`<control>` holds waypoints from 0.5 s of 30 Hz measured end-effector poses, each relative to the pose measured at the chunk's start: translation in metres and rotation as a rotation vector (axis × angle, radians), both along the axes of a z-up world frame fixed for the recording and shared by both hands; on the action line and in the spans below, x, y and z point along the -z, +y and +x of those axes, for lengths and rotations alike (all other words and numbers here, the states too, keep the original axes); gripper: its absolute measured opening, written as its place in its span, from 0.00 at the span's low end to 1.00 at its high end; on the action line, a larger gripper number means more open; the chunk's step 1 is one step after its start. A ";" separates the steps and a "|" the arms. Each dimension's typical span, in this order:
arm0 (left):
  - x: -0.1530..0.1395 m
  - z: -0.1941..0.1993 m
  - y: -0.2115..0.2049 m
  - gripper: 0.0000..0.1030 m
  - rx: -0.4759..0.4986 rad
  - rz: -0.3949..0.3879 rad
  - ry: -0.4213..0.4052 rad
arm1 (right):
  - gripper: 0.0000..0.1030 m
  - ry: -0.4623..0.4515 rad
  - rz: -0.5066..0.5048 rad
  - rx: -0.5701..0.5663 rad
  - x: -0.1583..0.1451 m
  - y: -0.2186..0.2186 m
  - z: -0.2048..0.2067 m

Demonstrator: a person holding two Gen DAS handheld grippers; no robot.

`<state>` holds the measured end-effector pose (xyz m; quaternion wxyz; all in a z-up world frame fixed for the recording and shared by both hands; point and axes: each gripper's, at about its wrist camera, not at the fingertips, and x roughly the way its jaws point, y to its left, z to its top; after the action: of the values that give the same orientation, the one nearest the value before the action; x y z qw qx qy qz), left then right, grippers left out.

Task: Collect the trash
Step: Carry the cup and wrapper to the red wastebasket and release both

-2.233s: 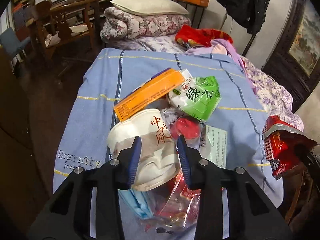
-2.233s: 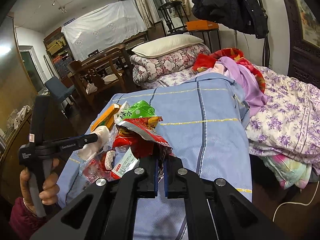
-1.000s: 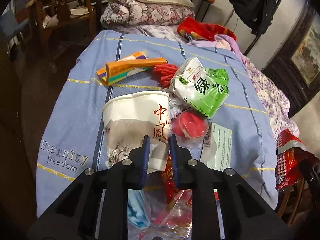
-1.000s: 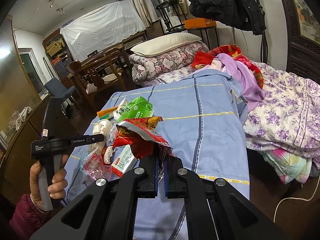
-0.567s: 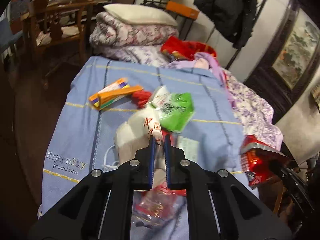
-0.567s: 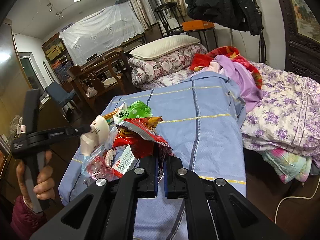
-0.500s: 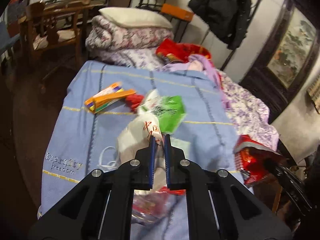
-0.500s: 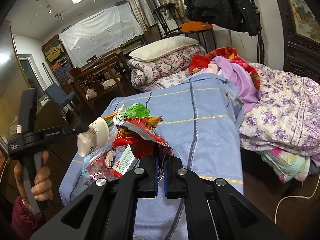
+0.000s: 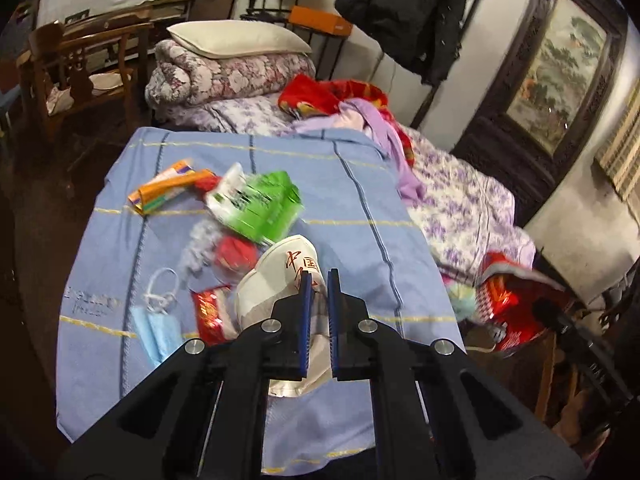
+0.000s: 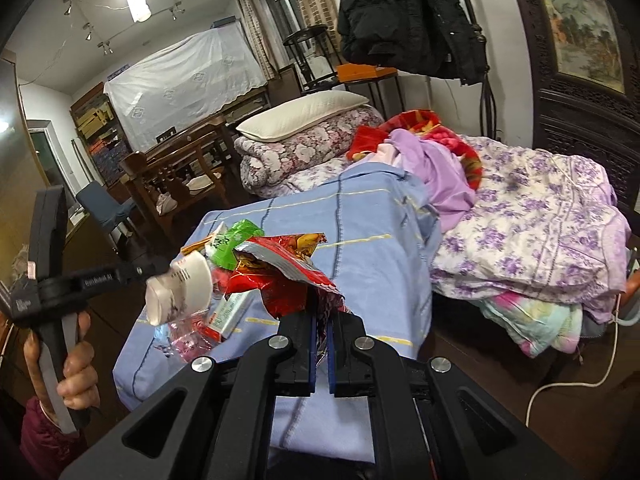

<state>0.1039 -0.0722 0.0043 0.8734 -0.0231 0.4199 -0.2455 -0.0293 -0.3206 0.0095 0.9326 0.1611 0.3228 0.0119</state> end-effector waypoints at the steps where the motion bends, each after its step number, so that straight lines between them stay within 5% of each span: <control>1: 0.000 -0.001 -0.004 0.08 0.008 0.000 0.001 | 0.04 -0.001 0.003 0.003 -0.001 -0.005 -0.003; 15: -0.036 -0.038 -0.081 0.08 0.176 -0.030 -0.062 | 0.04 0.024 -0.038 0.132 -0.002 -0.072 -0.060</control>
<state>0.0659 -0.1533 0.0402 0.8606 0.0084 0.3895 -0.3280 -0.0896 -0.3930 0.0114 0.9303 0.1642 0.3228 -0.0576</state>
